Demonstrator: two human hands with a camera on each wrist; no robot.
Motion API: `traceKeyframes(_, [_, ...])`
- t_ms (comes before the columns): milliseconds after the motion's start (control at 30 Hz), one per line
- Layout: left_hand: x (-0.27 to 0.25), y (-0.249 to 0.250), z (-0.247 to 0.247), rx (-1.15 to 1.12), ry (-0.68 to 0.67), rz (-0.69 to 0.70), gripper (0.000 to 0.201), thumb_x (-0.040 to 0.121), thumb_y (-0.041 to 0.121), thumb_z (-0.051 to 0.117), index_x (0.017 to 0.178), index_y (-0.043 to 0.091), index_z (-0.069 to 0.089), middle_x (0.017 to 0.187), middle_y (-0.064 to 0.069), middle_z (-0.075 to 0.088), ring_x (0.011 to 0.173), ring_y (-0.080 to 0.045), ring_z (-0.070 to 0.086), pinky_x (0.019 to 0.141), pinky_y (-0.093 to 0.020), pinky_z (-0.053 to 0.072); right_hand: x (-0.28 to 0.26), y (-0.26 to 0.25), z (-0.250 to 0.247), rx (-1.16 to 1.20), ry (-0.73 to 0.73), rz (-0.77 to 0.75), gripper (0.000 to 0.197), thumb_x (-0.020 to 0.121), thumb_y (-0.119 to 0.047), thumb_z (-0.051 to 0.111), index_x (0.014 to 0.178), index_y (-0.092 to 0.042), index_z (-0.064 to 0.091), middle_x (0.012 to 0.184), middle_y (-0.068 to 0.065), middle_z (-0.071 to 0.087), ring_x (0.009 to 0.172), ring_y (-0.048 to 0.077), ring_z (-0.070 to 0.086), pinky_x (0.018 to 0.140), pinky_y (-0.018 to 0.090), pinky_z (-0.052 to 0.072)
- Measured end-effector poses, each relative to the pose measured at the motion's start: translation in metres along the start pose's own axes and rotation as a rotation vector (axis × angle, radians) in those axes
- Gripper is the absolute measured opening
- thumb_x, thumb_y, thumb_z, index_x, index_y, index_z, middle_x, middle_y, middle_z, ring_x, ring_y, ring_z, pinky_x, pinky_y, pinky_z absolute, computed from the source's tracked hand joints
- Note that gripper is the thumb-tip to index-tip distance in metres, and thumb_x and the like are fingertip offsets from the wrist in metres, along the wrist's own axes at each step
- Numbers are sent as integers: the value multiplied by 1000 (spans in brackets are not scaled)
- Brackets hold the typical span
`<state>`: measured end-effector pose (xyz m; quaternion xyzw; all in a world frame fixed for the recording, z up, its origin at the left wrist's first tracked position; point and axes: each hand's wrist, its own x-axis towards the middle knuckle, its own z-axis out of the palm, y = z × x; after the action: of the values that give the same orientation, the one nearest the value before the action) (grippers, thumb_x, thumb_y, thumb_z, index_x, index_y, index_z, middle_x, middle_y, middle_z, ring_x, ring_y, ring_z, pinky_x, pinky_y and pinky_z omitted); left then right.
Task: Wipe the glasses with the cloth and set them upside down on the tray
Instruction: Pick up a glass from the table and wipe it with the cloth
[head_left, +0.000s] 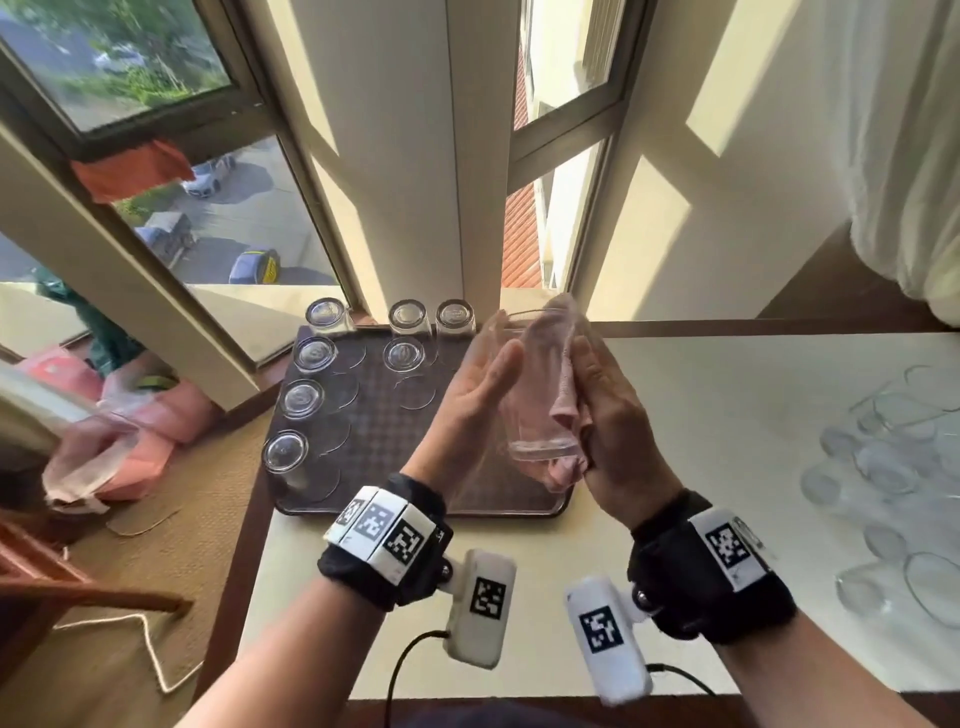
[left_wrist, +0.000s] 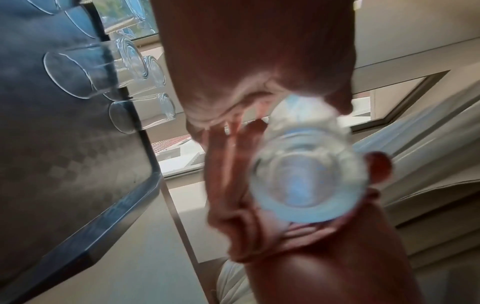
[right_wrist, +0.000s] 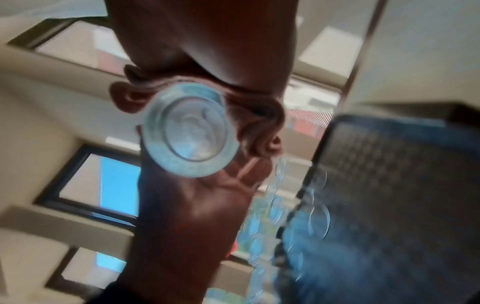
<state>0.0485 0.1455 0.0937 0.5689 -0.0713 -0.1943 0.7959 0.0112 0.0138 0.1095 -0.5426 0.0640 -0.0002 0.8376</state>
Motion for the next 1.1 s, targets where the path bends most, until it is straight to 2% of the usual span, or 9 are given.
traceKeyframes(133, [-1,0,13,17,132,-12,92,83,41,73,155,18,22,122,5,71,120,-14,64,110,-42,45,4,19,-3,-624,72,-251,60,94,-57,48,150,-39,34,144,-3,51,127,16,56,102,51,50])
traceKeyframes(200, [-4,0,21,13,179,1,86,87,42,71,153,10,28,109,11,75,115,-11,67,101,-33,52,3,19,3,-387,17,-218,54,97,-47,48,148,-33,37,147,0,49,132,20,53,107,51,46])
traceKeyframes(367, [0,6,14,70,37,15,72,83,74,50,122,17,68,137,-11,62,126,-32,60,107,-55,45,-2,10,0,372,-47,250,55,101,-48,39,148,-21,44,139,10,58,122,29,61,88,46,56])
traceKeyframes(600, [0,-1,28,289,251,97,91,80,78,54,138,8,51,128,-5,66,119,-15,64,106,-42,50,0,11,9,96,33,-88,52,104,-33,37,153,-16,33,150,11,48,135,26,51,111,47,43])
traceKeyframes(733, [-4,2,28,76,118,133,53,103,46,36,124,5,63,128,-5,68,122,-19,63,101,-30,51,-9,2,8,279,-12,129,53,99,-45,40,141,-14,52,127,9,66,116,25,64,90,40,58])
traceKeyframes(833, [3,6,20,170,112,142,66,94,61,41,125,8,63,127,-3,69,121,-17,63,101,-32,51,-9,0,0,490,-10,317,54,99,-50,39,115,-12,73,113,12,71,104,29,67,94,48,53])
traceKeyframes(900, [5,3,20,207,168,139,87,82,74,59,141,10,49,132,-9,65,123,-24,62,108,-47,47,-6,5,1,323,93,212,50,103,-48,39,126,-14,67,121,14,69,113,34,63,97,49,51])
traceKeyframes(967, [5,-2,24,214,211,154,96,76,69,67,148,15,34,139,-11,59,126,-20,61,107,-40,48,-1,9,5,31,125,15,49,102,-45,42,141,-18,52,134,13,62,124,30,58,98,45,51])
traceKeyframes(1100, [-2,-5,33,131,188,148,59,100,47,50,143,9,39,132,-10,62,120,-12,63,97,-24,51,-1,14,3,61,59,14,58,98,-49,46,145,-16,47,141,13,57,131,27,54,105,50,47])
